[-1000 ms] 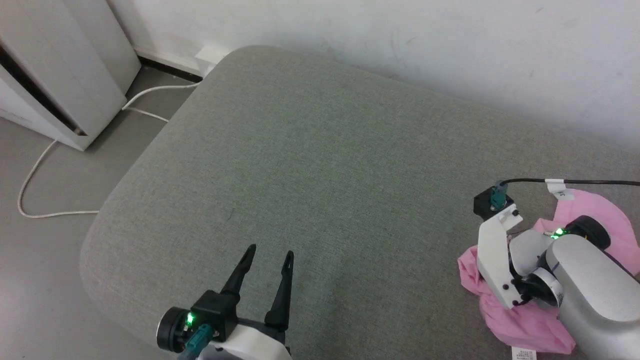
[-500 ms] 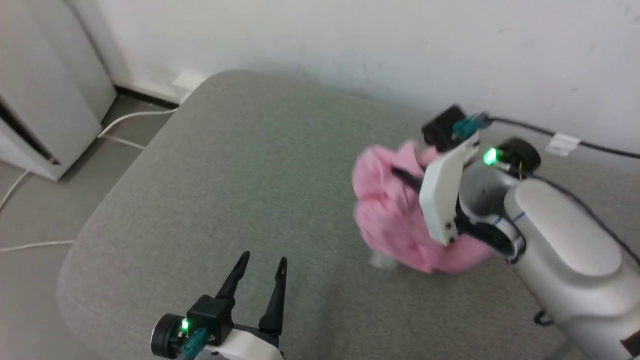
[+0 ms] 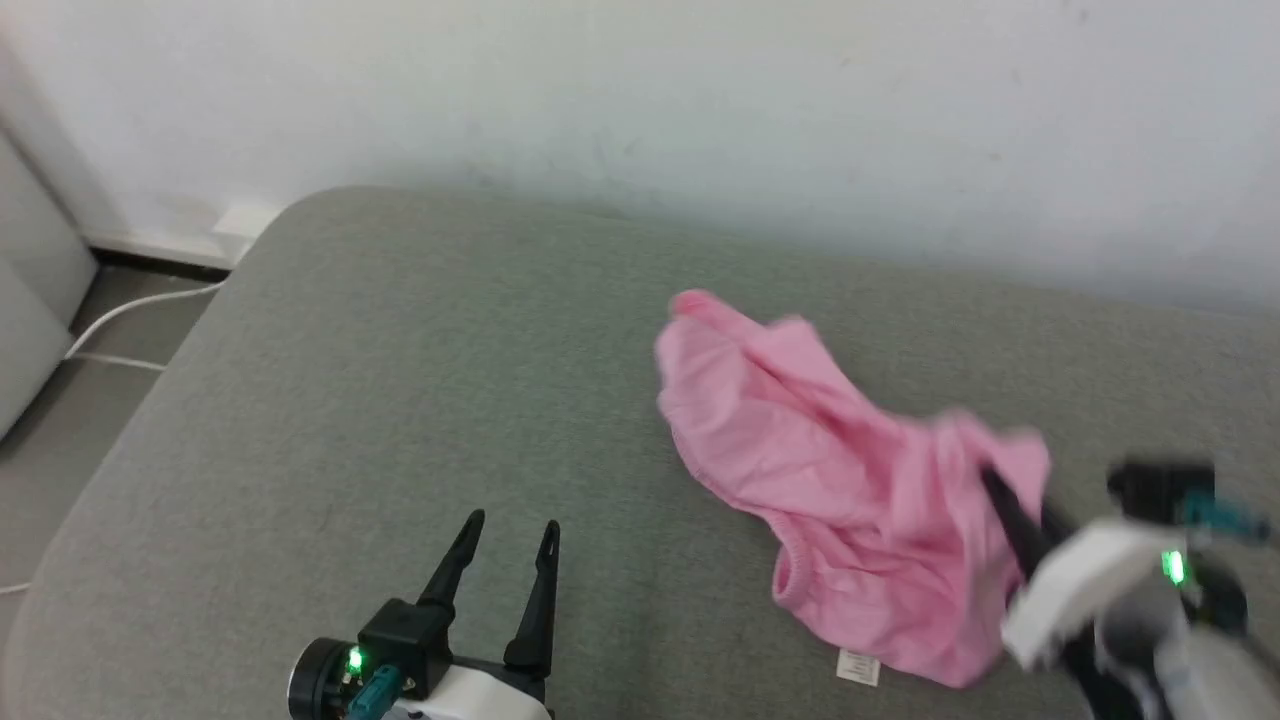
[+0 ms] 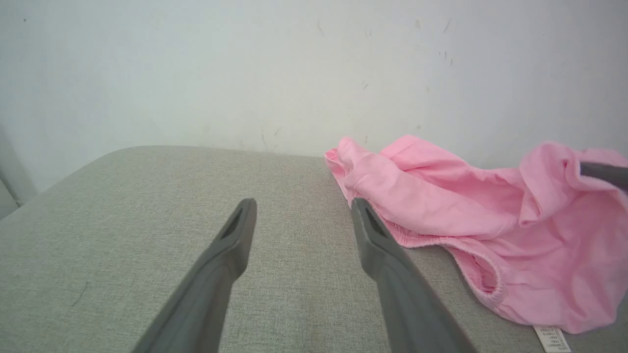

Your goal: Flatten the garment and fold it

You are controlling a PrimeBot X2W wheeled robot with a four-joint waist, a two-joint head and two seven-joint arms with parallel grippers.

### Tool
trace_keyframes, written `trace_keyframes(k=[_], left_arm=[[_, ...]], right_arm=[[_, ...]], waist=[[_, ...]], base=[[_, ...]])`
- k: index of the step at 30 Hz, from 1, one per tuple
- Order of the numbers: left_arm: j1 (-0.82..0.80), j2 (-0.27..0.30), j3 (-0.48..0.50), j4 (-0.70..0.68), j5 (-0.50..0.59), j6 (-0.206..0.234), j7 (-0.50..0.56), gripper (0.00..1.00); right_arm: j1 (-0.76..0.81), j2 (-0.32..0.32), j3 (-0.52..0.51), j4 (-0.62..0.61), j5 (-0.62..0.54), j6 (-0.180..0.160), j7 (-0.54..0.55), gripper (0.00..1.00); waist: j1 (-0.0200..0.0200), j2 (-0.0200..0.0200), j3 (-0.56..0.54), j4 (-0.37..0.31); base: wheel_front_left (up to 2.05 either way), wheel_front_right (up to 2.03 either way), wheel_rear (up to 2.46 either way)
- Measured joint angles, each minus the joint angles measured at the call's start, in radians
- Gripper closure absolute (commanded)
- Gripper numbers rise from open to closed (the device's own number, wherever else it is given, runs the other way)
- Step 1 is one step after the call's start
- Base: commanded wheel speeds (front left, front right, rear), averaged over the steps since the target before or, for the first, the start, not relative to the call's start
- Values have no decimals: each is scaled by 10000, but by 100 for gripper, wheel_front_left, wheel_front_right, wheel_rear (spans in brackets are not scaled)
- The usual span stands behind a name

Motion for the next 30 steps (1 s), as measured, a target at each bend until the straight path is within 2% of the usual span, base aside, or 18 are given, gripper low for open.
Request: trace_keyframes(k=[4, 5, 6, 7, 13, 16, 19, 22, 25, 30], left_arm=[[3, -19, 82, 38, 50, -13, -2, 0], [2, -19, 92, 56, 77, -17, -2, 0], [2, -19, 109, 84, 88, -42, -2, 0], [1, -19, 104, 105, 102, -88, -2, 0], [-14, -25, 102, 128, 115, -130, -2, 0], [-13, -23, 52, 79, 54, -196, -2, 0], [-13, -21, -130, -44, -186, -291, -2, 0], [-12, -21, -573, -12, -332, -523, -2, 0], [-12, -10, -1198, 393, -552, -635, 105, 0], [-230, 144, -2240, 928, -949, -709, 1289, 0]], right_arm=[[1538, 880, -1216, 727, -573, 0, -232, 100], [1651, 1135, -1486, 899, -761, 0, -228, 73], [1698, 1338, -1672, 1028, -943, 0, -171, 12], [1719, 1490, -1852, 1087, -1099, 0, -148, 0], [1530, 1778, -2318, 374, -1965, 0, -474, 0], [1330, 1709, -2418, -539, -2658, 0, -1005, 0], [1316, 1340, -2345, -1605, -3814, 0, -1739, 0], [1598, 1135, -2222, -2514, -4878, 0, -2286, 0], [2229, 1241, -2119, -3175, -5574, 2, -2602, 0], [2972, 1584, -2176, -3668, -6046, 2, -2826, 0]], waist=[[-1, 0, 60, -391], [-1, 0, 73, -490], [0, 0, 84, -587], [0, 0, 91, -685], [0, 0, 52, -1171], [0, 0, -62, -1341], [0, 0, -190, -1466], [0, 0, -297, -1587], [-1, 0, -346, -1728], [0, 0, -245, -2003]], base=[[0, 0, 0], [0, 0, 0], [0, 0, 0], [0, 0, 0], [0, 0, 0], [0, 0, 0], [0, 0, 0], [0, 0, 0], [0, 0, 0], [0, 0, 0]])
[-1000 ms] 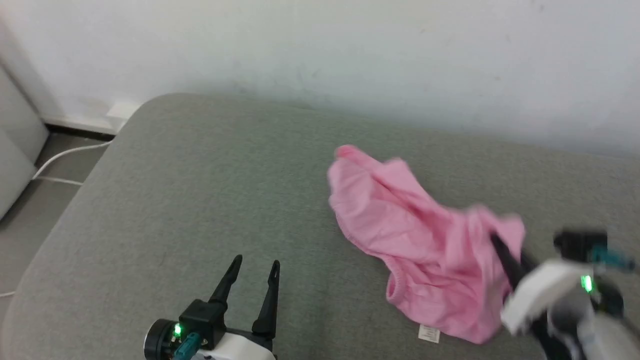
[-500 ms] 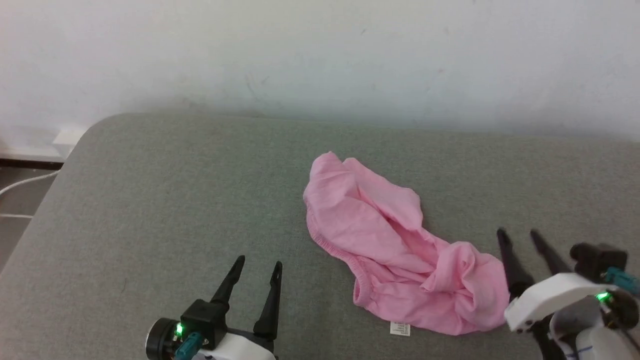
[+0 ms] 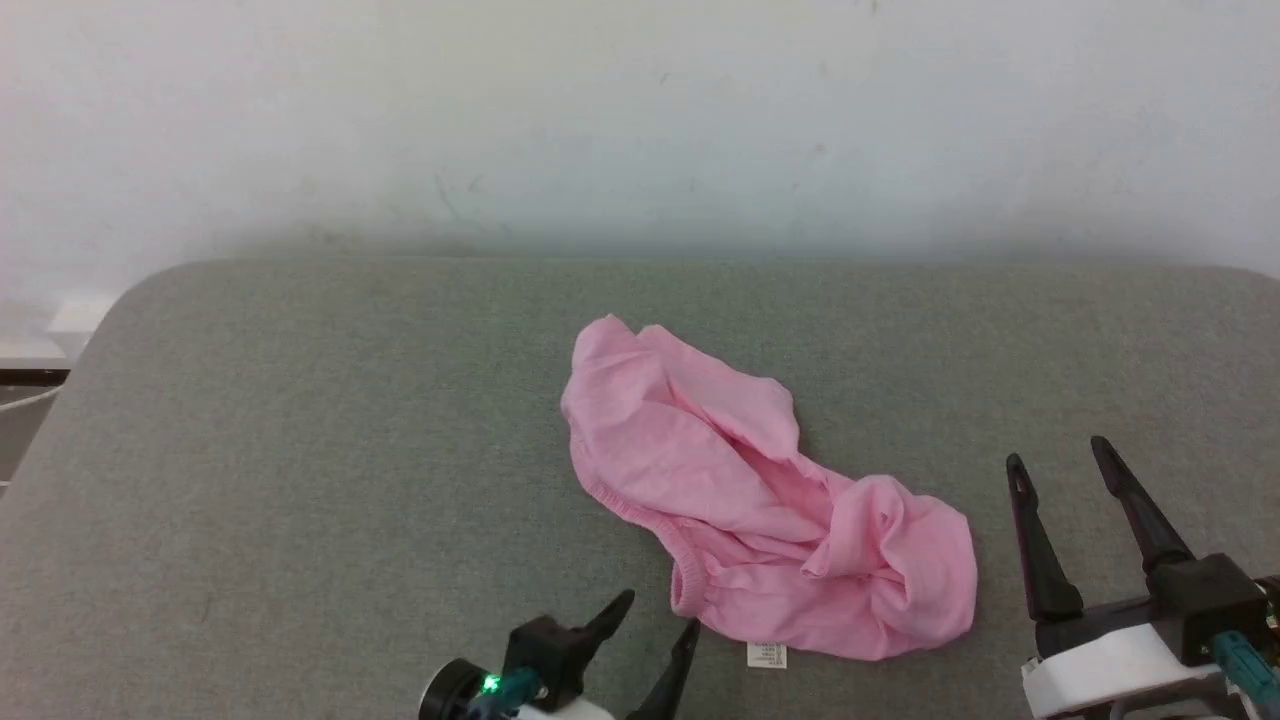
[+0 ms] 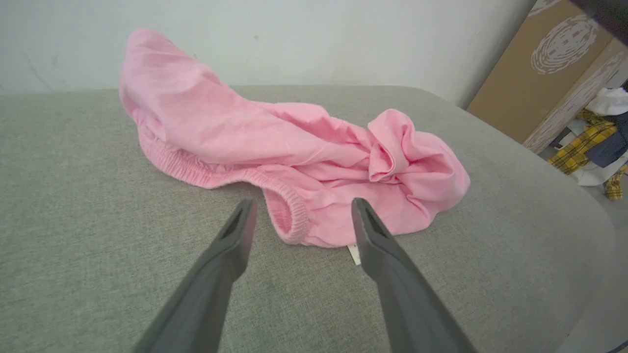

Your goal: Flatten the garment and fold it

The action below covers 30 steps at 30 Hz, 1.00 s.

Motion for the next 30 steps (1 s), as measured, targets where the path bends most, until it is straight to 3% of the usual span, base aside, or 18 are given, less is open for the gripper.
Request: trace_keyframes(k=[7, 18, 19, 20, 30], left_arm=[[-1104, 267, -545, 698, -401, -10, 1864, 0], [-2115, 263, -662, 2123, -439, 12, 2240, 0], [-2146, 255, -692, 2190, -497, 12, 2209, 55], [-2181, 253, -723, 2245, -529, 12, 2150, 100], [-2278, 291, -794, 2332, -848, 4, 1160, 100]], right_arm=[[31, 199, 21, -144, -167, 0, -52, 0], [-180, 295, -119, -102, -345, 0, 48, 0], [-181, 316, -150, -90, -359, 0, 50, 0], [-184, 332, -190, -69, -360, 0, 48, 0], [-198, 447, -389, 303, -456, 0, 153, 0]], waist=[[1, 0, 426, -371], [3, 0, 1218, -799], [2, -1, 1264, -805], [2, 0, 1297, -797], [2, 0, 1065, -265]], base=[[0, 0, 0], [0, 0, 0], [0, 0, 0], [0, 0, 0], [0, 0, 0]])
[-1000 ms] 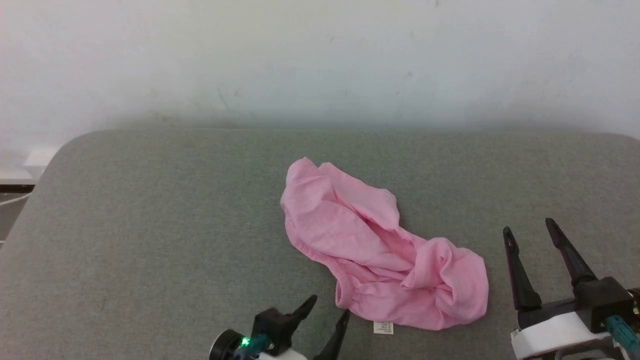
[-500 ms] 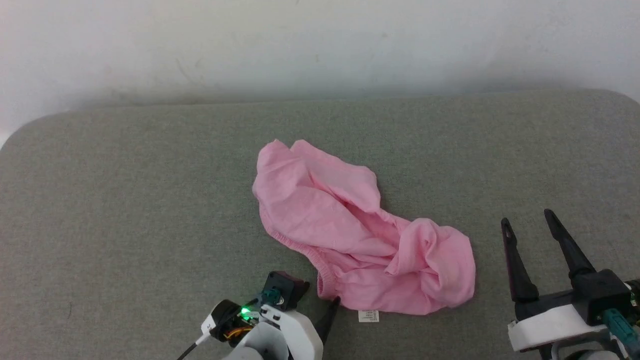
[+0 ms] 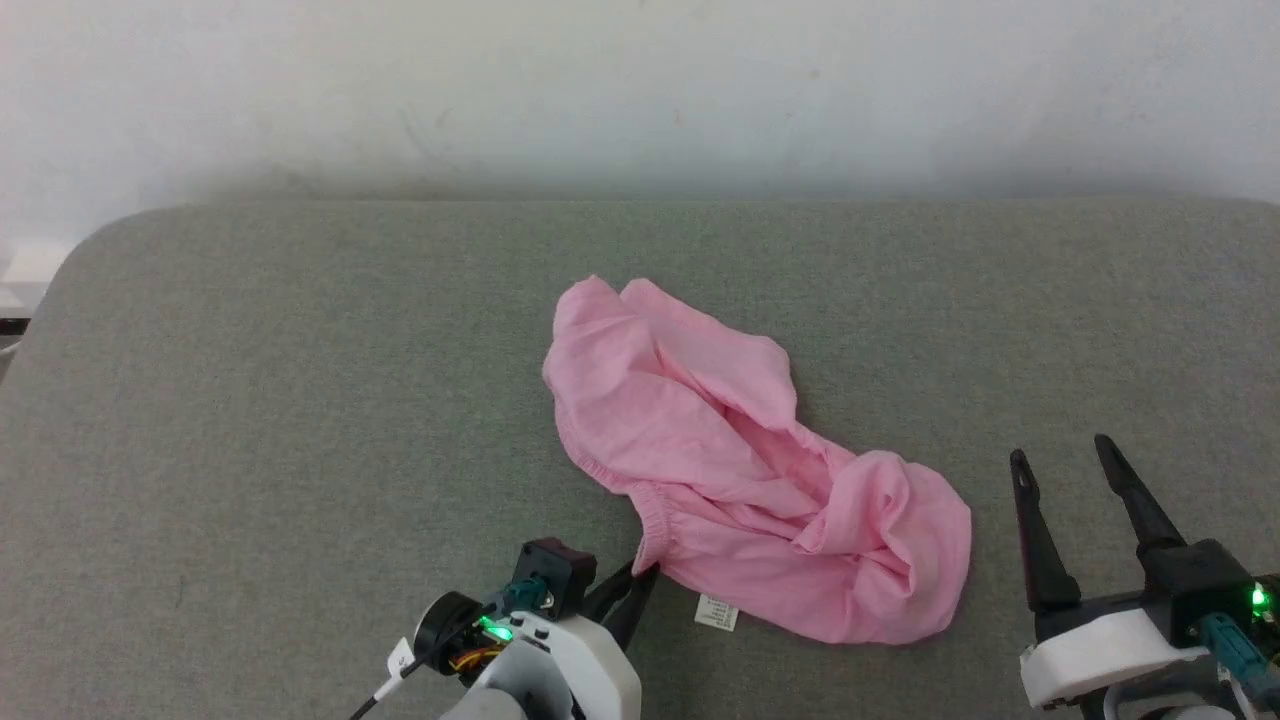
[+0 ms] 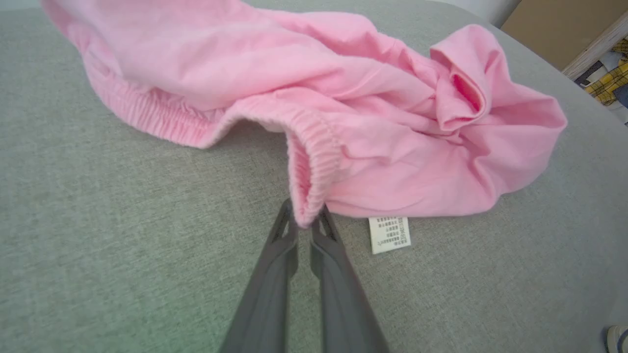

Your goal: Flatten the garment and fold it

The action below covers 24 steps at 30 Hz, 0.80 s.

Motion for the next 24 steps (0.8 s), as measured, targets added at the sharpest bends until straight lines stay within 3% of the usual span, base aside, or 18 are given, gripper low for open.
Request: trace_keyframes(k=[5, 12, 17, 18, 19, 20, 24], left_arm=[[145, 167, 337, -493, -211, 163, -320, 100], [1380, 765, 1662, -1689, -934, 1212, -627, 100], [2252, 1062, 2132, -1935, -1325, 1720, -205, 100], [2343, 1064, 2121, -1933, -1354, 1768, -69, 88], [2383, 1051, 2096, -1944, -1373, 1776, -25, 52], [2386, 1039, 2079, -1967, -1363, 1799, -52, 0], [2366, 880, 2107, -2209, -1340, 1904, -614, 0]], right_arm=[[6, 46, -61, 144, -58, 0, 81, 0], [151, 92, -130, 581, 19, 0, 780, 0], [403, 113, 6, 1156, 224, 2, 1595, 0], [430, 115, 104, 1237, 274, 2, 1733, 0], [430, 121, 178, 1292, 351, 2, 1831, 0], [429, 123, 278, 1329, 447, 0, 1927, 0], [393, 36, 771, 1313, 974, 0, 2422, 0]], waist=[[0, -1, -246, 320], [-1, 0, -562, 739], [-2, 0, -701, 1111], [-2, 0, -721, 1185], [-2, -1, -737, 1257], [-2, 0, -751, 1327], [-1, 0, -807, 1569]], base=[[0, 0, 0], [0, 0, 0], [0, 0, 0], [0, 0, 0], [0, 0, 0], [0, 0, 0], [0, 0, 0]])
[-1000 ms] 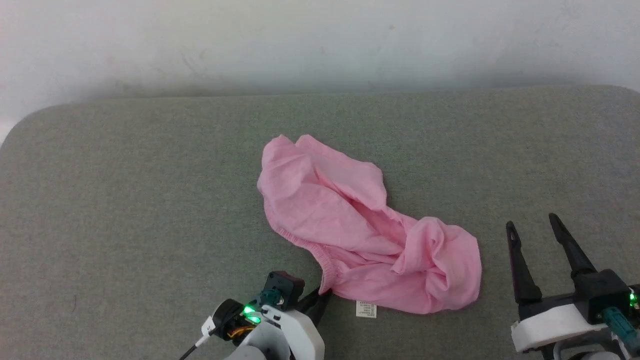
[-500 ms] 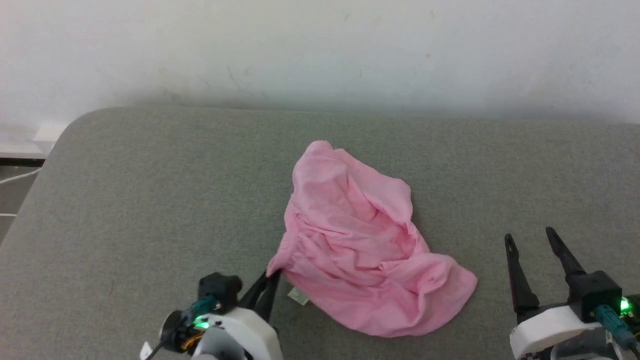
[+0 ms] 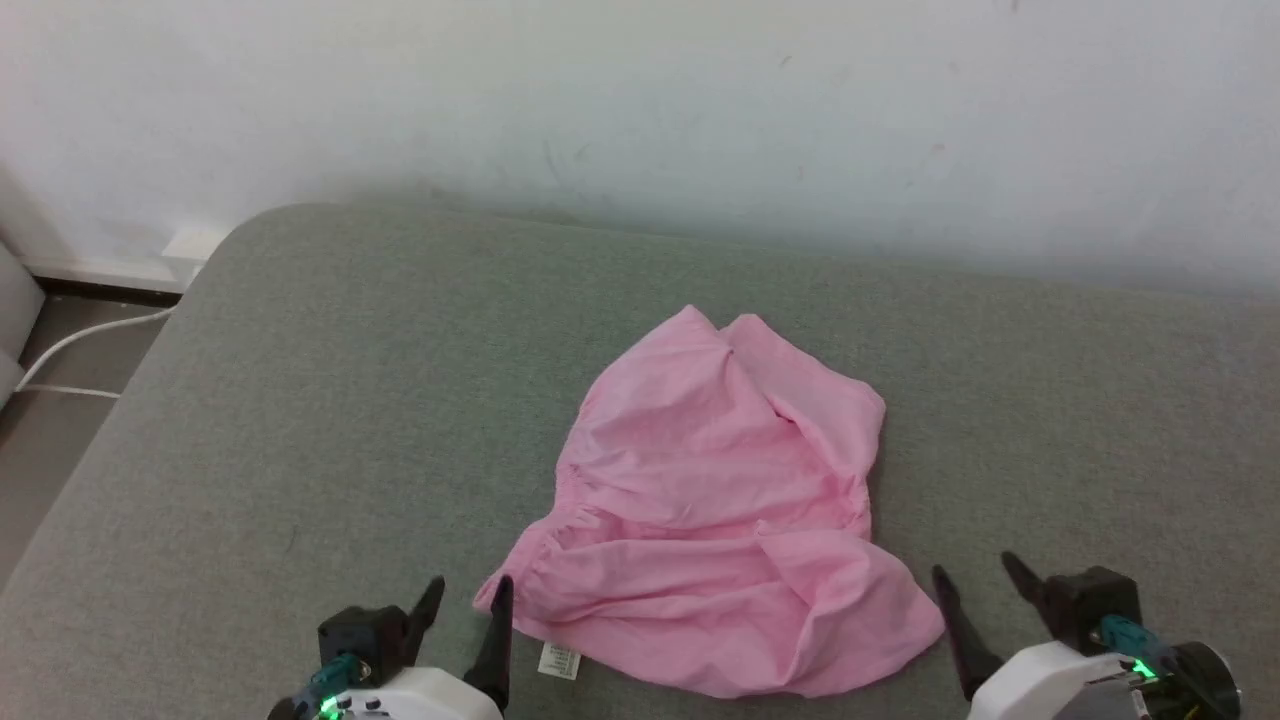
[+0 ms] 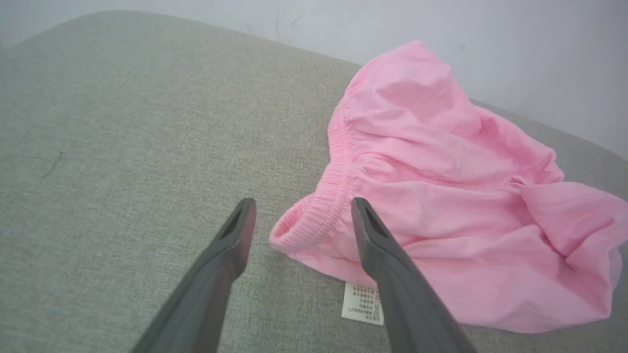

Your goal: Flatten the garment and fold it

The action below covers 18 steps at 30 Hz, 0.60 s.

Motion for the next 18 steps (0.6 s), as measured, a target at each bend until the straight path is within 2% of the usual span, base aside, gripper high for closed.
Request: trace_keyframes(k=[6, 12, 18], left_arm=[[-155, 36, -98, -493, 727, 21, -1546, 0], [-152, -73, -130, -616, 1007, -65, -1799, 0], [-153, -259, -151, -552, 1197, -157, -1825, 0]], right_arm=[[-214, -784, 955, 213, 903, 2, 1988, 0], [-869, -1315, 1469, 882, 1574, 0, 3296, 0], [-1449, -1707, 2234, 1797, 1960, 0, 3789, 0]], waist=[[0, 0, -87, 224], [0, 0, -73, 432], [1, 0, 26, 640]], base=[[0, 0, 0], [0, 0, 0], [0, 0, 0]])
